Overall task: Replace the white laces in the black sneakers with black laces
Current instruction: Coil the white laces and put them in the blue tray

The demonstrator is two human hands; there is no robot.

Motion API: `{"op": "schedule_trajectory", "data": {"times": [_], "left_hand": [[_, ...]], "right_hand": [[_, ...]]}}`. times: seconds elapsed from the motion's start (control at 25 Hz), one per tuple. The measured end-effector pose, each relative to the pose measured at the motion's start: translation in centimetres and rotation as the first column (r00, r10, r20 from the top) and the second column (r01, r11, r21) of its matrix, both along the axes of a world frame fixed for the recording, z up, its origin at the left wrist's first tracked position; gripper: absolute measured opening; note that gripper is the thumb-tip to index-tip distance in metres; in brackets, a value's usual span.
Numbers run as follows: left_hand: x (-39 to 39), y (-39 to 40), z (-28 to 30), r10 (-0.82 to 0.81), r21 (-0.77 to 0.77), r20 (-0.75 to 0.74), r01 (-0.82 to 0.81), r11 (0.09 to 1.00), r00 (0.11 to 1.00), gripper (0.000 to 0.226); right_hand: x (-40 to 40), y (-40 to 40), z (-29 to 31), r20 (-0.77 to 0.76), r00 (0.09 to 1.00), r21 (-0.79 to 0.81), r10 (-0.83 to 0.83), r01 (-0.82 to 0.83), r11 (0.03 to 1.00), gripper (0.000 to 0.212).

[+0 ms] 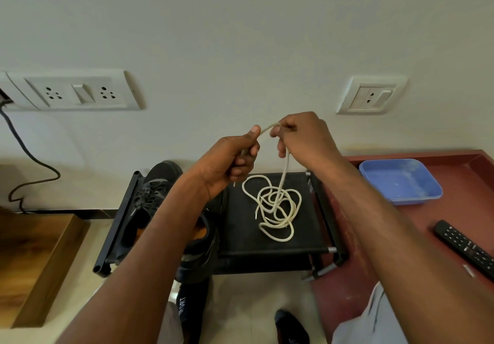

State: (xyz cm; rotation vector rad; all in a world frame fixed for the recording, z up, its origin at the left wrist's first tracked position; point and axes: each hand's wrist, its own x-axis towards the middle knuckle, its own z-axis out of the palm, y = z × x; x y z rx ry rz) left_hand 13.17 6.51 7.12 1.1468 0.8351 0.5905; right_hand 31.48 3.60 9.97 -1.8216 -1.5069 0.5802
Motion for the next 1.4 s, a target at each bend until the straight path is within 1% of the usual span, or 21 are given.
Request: {"op": "schedule_trajectory", "data": {"times": [0.04,0.12,0.16,0.24,0.28,0.36,0.48,0.56,0.6,0.64,0.68,0.72,0.76,0.8,0.84,0.92,1.0,1.08,1.16,1.28,1.4], "left_hand": [[-0.1,0.0,0.0,-0.041,0.006,-0.016,0.041,0.999,0.999,0.045],[-0.2,-0.1,0.1,-0.114,0.009,-0.013,0.114,0.993,0.993,0.044],[-0.1,-0.1,0.2,-0.134,-0.005,0.039,0.134,0.991,0.99,0.043],[-0.3,0.0,0.6,-0.111,-0.071,0.254,0.133,0.989,0.961,0.04],[-0.4,0.2,0.7,-0.072,-0.109,0.367,0.12,0.987,0.928,0.039],[-0.8,0.8,0.6,0.033,-0.17,0.502,0.062,0.983,0.864,0.038],[-0.8,1.0,0.3,0.255,-0.312,0.59,-0.075,0.947,0.766,0.039],[-0.6,0.9,0.1,0.391,-0.365,0.586,-0.2,0.909,0.71,0.039],[-0.5,0.9,-0.1,0.418,-0.329,0.55,-0.273,0.904,0.723,0.039],[-0.5,0.9,-0.3,0.421,-0.242,0.483,-0.345,0.907,0.768,0.041],[-0.5,0.8,-0.4,0.409,-0.112,0.382,-0.398,0.911,0.829,0.043],[-0.5,0.6,-0.4,0.395,0.042,0.249,-0.418,0.908,0.884,0.047],[-0.3,0.5,-0.6,0.379,0.181,0.122,-0.396,0.9,0.917,0.051],[-0.1,0.3,-0.7,0.357,0.27,0.03,-0.351,0.896,0.934,0.056],[0.1,0.2,-0.8,0.333,0.301,-0.025,-0.31,0.902,0.943,0.06],[0.3,0.4,-0.8,0.25,0.263,-0.073,-0.223,0.939,0.965,0.062],[0.5,0.6,-1.0,0.081,0.174,-0.026,-0.075,0.982,0.996,0.056],[0.4,0.6,-1.1,-0.047,0.094,0.086,0.039,0.995,0.995,0.047],[0.3,0.7,-1.1,-0.078,0.032,0.188,0.074,0.997,0.979,0.043],[0.0,0.6,-0.7,-0.094,-0.049,0.302,0.114,0.992,0.949,0.042],[-0.1,0.1,-0.3,-0.133,-0.083,0.374,0.175,0.981,0.918,0.038]], "right_hand": [[0.3,0.0,0.0,-0.038,0.998,0.013,-0.039,0.04,0.999,0.02],[0.5,0.1,0.1,-0.075,0.996,-0.012,-0.049,0.048,0.999,0.018],[0.4,0.2,0.0,-0.053,0.998,-0.03,-0.044,0.043,0.999,0.018],[0.4,0.2,-0.3,0.048,0.998,-0.071,-0.042,0.045,0.996,0.021],[0.3,0.0,-0.3,0.104,0.994,-0.103,-0.025,0.035,0.994,0.022],[0.0,-0.4,-0.4,0.184,0.978,-0.227,0.102,-0.059,0.972,0.022],[-1.7,-1.1,-0.5,0.16,0.918,-0.437,0.363,-0.264,0.86,0.025],[-3.1,-1.4,-0.4,0.135,0.874,-0.495,0.468,-0.349,0.795,0.03],[-3.5,-1.4,-0.4,0.126,0.857,-0.492,0.5,-0.384,0.781,0.032],[-3.8,-1.6,-0.1,0.111,0.846,-0.472,0.521,-0.416,0.777,0.033],[-3.9,-1.7,0.2,0.08,0.846,-0.439,0.527,-0.444,0.781,0.034],[-3.8,-1.8,0.6,0.026,0.858,-0.397,0.513,-0.462,0.793,0.035],[-3.6,-1.8,1.1,-0.05,0.874,-0.343,0.484,-0.47,0.813,0.036],[-3.3,-1.9,1.5,-0.135,0.886,-0.28,0.444,-0.463,0.841,0.038],[-3.0,-1.8,1.8,-0.214,0.891,-0.211,0.4,-0.442,0.872,0.038],[-2.4,-1.6,2.2,-0.337,0.885,-0.107,0.32,-0.373,0.922,0.039],[-1.8,-1.4,2.5,-0.426,0.866,-0.053,0.261,-0.312,0.949,0.038],[-1.4,-1.3,2.5,-0.485,0.849,-0.012,0.208,-0.244,0.97,0.036],[-1.2,-1.0,2.4,-0.5,0.851,0.011,0.16,-0.178,0.984,0.035],[-1.0,-0.6,1.9,-0.47,0.878,0.021,0.09,-0.091,0.996,0.034],[-0.8,-0.4,1.4,-0.367,0.93,0.019,0.026,-0.021,1.0,0.033]]}}
